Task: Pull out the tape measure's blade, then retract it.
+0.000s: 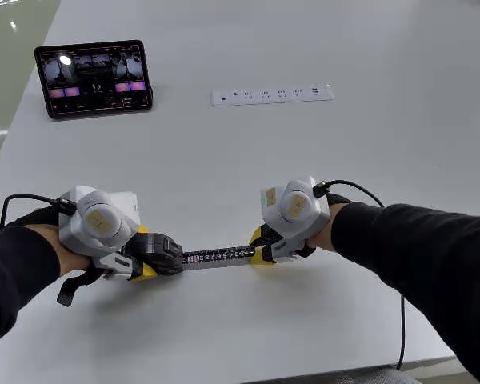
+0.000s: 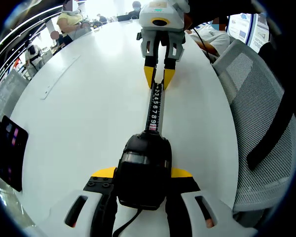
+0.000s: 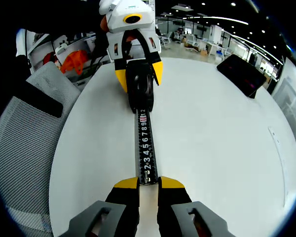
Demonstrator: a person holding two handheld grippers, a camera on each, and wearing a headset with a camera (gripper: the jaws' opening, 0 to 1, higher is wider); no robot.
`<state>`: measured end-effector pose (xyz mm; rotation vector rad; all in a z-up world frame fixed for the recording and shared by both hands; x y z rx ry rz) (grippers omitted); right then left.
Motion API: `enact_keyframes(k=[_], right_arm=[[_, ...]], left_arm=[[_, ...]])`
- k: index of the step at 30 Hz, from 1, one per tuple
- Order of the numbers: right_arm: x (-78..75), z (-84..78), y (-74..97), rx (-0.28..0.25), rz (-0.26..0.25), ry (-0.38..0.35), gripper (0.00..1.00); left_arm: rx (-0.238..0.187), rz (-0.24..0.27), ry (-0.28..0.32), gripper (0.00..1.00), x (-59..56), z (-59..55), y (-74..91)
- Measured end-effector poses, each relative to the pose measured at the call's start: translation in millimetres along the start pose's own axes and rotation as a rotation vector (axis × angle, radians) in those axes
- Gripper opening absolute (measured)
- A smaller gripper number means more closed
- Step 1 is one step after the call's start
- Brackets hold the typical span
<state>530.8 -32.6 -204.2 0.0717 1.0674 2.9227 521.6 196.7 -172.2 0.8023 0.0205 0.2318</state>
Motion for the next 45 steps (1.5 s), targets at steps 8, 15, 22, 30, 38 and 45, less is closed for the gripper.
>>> enact_keyframes(k=[8, 15, 22, 30, 38, 45], right_arm=[[1.7, -3.4, 5.8, 0.005, -0.005, -0.005, 0.09], [1.5, -5.9, 9.3, 0.007, -0.01, -0.014, 0.09], [1.3, -7.8, 12.2, 0.012, -0.012, -0.014, 0.09], [1.2, -13.1, 17.8, 0.01, -0.02, -0.026, 0.09], [0.8, -15.4, 22.9, 0.016, -0.02, -0.024, 0.09], [0.0, -20.3, 27.4, 0.011, -0.027, -0.043, 0.09]], left_arm=[[0.002, 0.0, -0.001, 0.32, -1.2, 0.4, 0.2], [0.0, 0.001, 0.001, 0.32, -1.3, 0.4, 0.4], [0.0, 0.002, 0.0, 0.32, -2.2, 1.0, 0.8], [0.002, 0.001, 0.0, 0.32, -2.1, 0.3, 0.1], [0.002, 0.0, -0.001, 0.32, -1.3, -0.1, -0.2], [0.001, 0.0, 0.0, 0.32, -1.1, -0.2, -0.1]])
Point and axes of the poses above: the centre of the closed fingertips' face, and the gripper's own axes: y roughly backward along the fingers, x roughly to its left, z roughly out of its top, the point moved 8 cm from there along y, roughly backward along the fingers, and after that the axes turned 15 degrees about -x, right-handed, at the moved point
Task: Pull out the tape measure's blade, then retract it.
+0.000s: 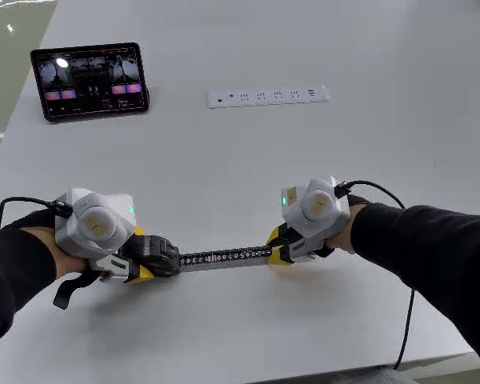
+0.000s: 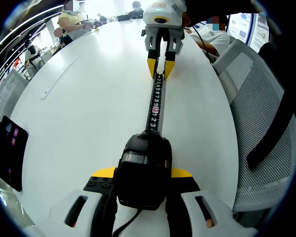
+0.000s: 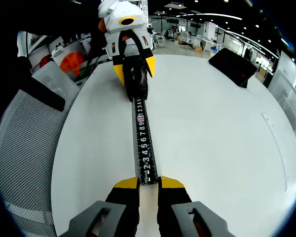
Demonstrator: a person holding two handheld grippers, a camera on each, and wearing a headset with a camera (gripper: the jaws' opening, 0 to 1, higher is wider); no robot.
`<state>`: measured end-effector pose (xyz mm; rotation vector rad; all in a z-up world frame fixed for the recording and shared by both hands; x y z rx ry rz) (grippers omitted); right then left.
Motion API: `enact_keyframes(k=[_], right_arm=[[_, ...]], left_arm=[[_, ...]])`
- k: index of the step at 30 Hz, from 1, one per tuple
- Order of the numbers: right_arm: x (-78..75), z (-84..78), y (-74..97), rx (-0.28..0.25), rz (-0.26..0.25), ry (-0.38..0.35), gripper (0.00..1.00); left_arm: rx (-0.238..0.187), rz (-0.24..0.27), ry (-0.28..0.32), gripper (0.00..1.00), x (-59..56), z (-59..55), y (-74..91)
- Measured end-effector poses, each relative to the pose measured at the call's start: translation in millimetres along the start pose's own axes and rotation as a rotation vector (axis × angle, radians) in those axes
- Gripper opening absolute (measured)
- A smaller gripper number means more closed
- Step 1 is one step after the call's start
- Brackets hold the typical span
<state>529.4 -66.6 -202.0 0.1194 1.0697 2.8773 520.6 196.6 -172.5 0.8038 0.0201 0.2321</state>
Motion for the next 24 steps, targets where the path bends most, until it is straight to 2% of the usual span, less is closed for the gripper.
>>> enact_keyframes(k=[24], right_arm=[[1.5, -10.7, 11.5, 0.015, -0.001, 0.012, 0.09]], left_arm=[[0.001, -0.001, 0.0, 0.33, -0.3, -0.3, -1.2]])
Point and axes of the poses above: the centre of the closed fingertips' face, and the gripper's own axes: y roughly backward along the fingers, x roughly to its left, z roughly out of its top, the point moved 8 cm from there along y, roughly backward along the fingers, and after that the axes turned 15 degrees about -x, right-handed, at the moved point
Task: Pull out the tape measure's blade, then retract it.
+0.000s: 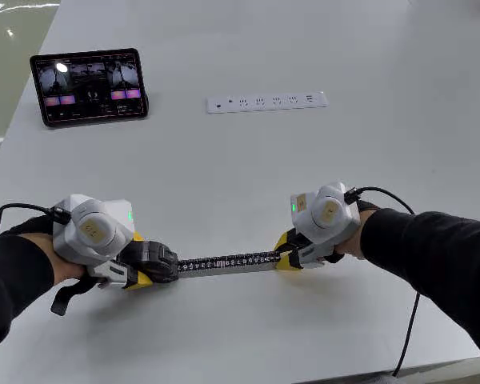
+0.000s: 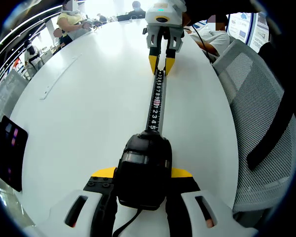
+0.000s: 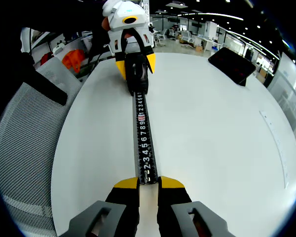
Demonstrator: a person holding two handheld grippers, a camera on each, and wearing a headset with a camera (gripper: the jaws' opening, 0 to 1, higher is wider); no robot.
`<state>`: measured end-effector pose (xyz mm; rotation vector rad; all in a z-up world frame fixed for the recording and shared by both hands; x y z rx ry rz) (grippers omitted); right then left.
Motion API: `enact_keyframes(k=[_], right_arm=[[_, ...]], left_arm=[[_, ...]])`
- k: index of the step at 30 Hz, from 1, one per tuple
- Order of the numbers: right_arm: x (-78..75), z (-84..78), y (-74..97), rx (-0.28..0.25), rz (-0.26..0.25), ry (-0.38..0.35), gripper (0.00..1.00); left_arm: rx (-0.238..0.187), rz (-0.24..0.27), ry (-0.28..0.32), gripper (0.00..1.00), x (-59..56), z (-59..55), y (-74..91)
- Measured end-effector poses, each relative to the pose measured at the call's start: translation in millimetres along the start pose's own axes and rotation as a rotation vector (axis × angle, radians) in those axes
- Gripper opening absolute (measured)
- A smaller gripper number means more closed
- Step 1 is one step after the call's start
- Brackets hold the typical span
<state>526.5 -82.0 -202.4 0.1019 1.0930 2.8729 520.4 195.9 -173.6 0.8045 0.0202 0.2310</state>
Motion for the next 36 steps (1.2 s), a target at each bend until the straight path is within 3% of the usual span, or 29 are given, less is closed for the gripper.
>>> enact_keyframes(k=[36], right_arm=[[-1.1, -9.3, 11.6, 0.018, -0.007, -0.012, 0.09]], left_arm=[[0.0, 0.004, 0.003, 0.32, -0.3, 0.1, 2.7]])
Point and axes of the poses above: the centre of the closed fingertips' face, and the gripper's own axes: y roughly backward along the fingers, x roughly to its left, z roughly out of its top, the point moved 8 cm from there along y, roughly backward along the fingers, and after that the axes turned 15 degrees about -x, right-handed, at the moved point
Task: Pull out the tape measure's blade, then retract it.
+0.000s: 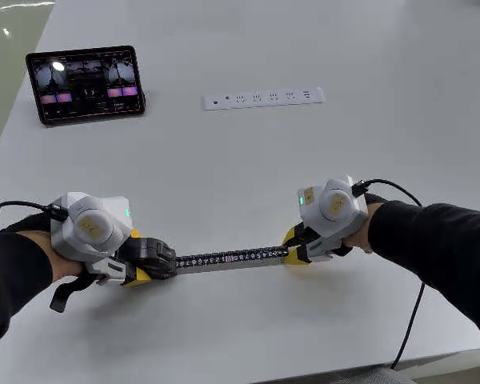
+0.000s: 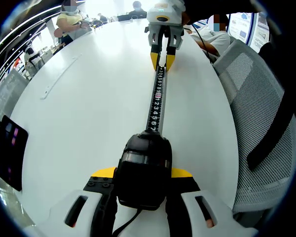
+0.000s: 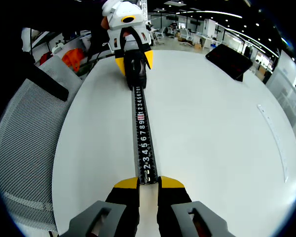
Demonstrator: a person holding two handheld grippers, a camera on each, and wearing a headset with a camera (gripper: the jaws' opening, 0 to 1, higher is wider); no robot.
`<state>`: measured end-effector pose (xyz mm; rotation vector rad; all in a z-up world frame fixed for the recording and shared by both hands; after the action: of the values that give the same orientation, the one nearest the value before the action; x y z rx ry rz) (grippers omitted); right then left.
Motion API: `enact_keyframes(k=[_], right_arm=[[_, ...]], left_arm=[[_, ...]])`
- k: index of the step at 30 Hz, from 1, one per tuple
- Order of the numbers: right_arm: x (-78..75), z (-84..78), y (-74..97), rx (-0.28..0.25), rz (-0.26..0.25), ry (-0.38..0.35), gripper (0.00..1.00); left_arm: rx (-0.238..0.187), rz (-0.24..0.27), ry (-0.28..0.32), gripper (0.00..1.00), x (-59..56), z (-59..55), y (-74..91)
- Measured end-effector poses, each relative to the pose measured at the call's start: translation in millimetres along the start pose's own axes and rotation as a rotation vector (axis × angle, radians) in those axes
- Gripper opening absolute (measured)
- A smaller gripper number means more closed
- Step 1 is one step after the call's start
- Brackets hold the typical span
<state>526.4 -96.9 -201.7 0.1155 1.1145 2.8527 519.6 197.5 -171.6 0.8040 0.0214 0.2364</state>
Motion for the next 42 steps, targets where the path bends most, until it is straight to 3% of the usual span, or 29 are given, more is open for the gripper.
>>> enact_keyframes(k=[42], right_arm=[[-2.6, -16.4, 19.6, 0.017, -0.018, -0.008, 0.09]], left_arm=[[0.001, 0.002, 0.001, 0.33, 0.1, -0.5, -1.3]])
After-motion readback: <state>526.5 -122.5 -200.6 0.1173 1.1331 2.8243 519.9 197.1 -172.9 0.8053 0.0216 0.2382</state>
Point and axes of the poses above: the centre of the closed fingertips' face, and the gripper's own axes: y roughly backward along the fingers, x roughly to its left, z roughly out of its top, the point moved 8 cm from there along y, roughly backward along the fingers, and after that the axes turned 15 degrees about -x, right-handed, at the moved point
